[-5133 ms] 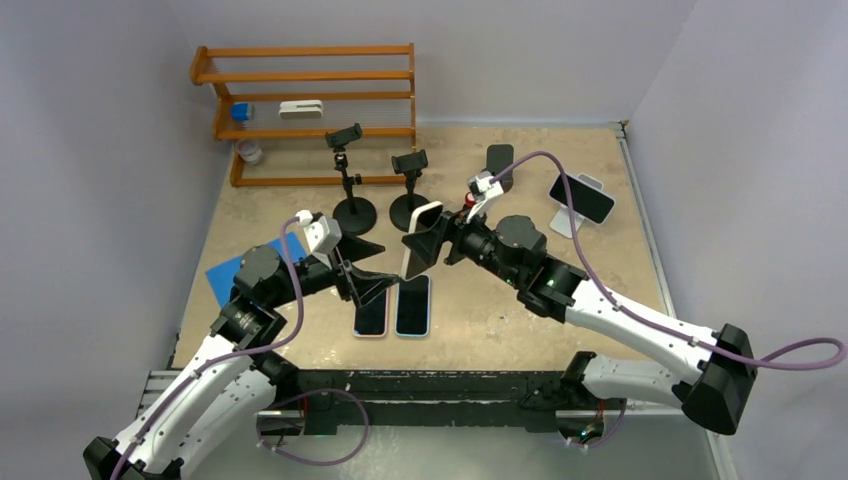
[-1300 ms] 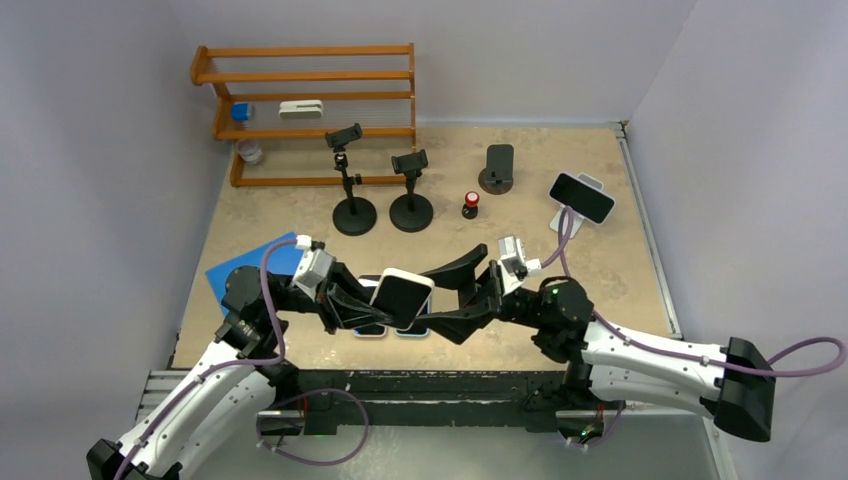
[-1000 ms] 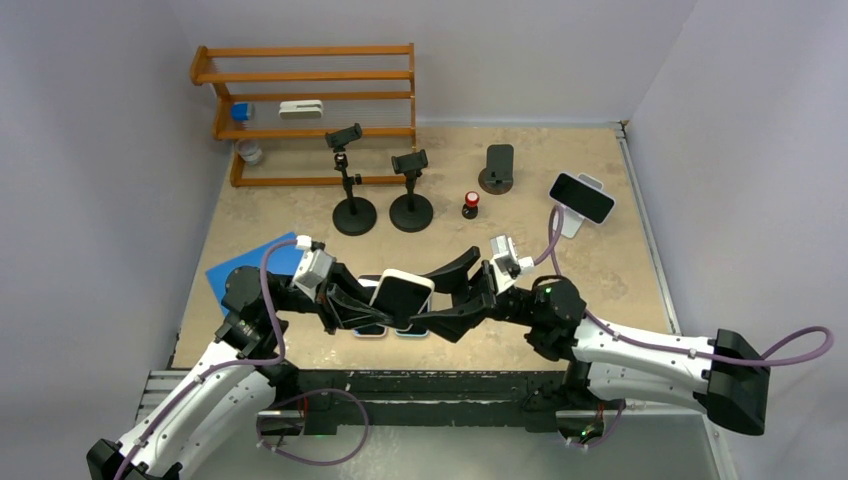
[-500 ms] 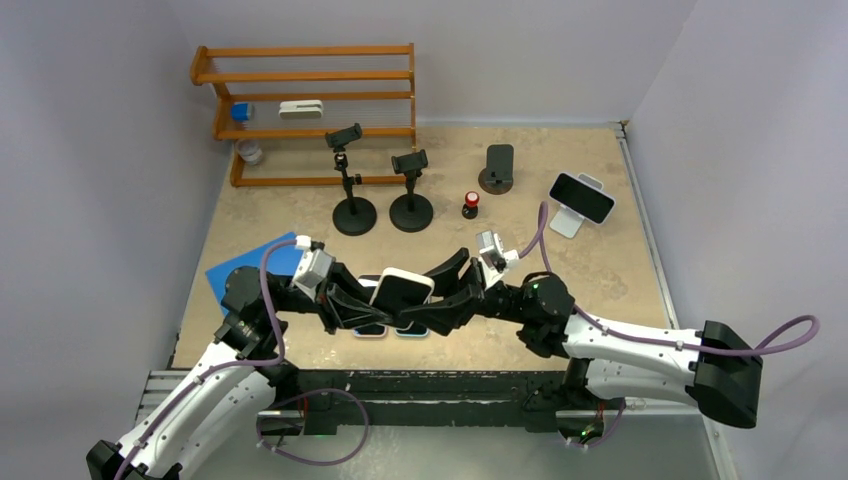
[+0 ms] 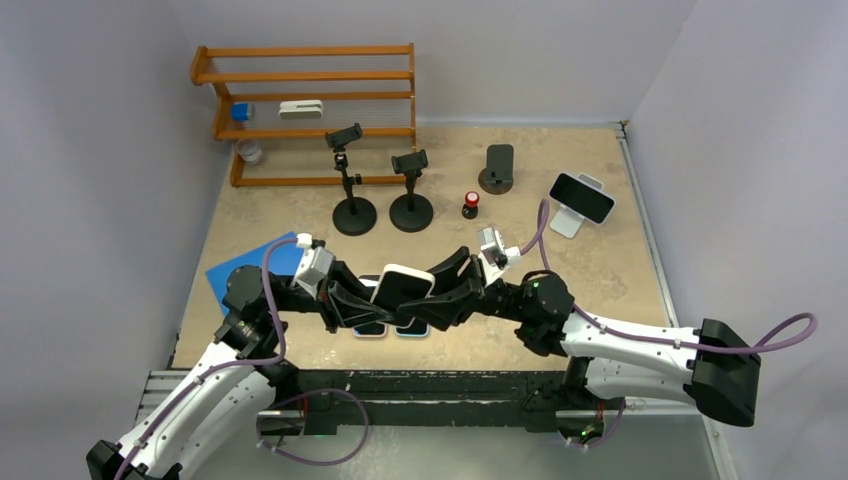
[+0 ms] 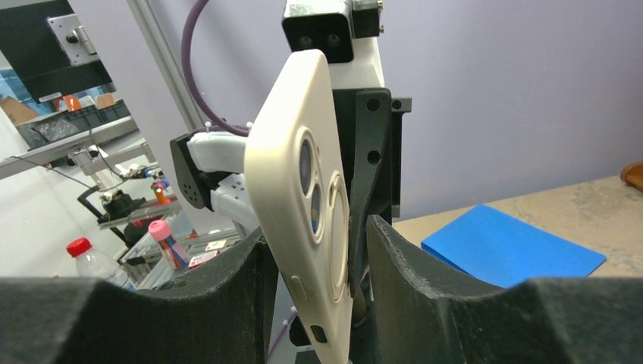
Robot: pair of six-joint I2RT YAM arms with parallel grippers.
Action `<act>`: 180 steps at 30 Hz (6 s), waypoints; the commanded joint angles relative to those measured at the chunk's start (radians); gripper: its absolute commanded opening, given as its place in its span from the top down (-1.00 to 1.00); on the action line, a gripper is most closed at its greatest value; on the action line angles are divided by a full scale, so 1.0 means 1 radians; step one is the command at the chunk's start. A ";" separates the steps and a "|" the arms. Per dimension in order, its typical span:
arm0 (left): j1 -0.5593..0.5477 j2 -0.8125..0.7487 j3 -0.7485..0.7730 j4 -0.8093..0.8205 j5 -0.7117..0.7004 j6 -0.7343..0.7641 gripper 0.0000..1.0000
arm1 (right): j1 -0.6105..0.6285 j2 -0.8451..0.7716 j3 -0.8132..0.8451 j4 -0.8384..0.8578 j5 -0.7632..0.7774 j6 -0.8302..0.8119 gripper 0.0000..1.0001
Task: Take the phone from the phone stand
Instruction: Remove the phone from the phone stand, then place the phone at the center of the board.
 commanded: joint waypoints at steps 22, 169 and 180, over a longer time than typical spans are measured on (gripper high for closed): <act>-0.005 -0.018 0.026 0.040 -0.041 0.044 1.00 | 0.006 0.023 0.041 0.091 0.017 0.027 0.13; -0.005 0.102 0.360 -0.694 -1.014 0.169 -0.65 | -0.642 0.552 -0.123 -0.447 -0.215 0.411 1.00; -0.005 0.101 0.360 -0.692 -1.012 0.169 -0.65 | -0.645 0.565 -0.126 -0.499 -0.164 0.350 0.43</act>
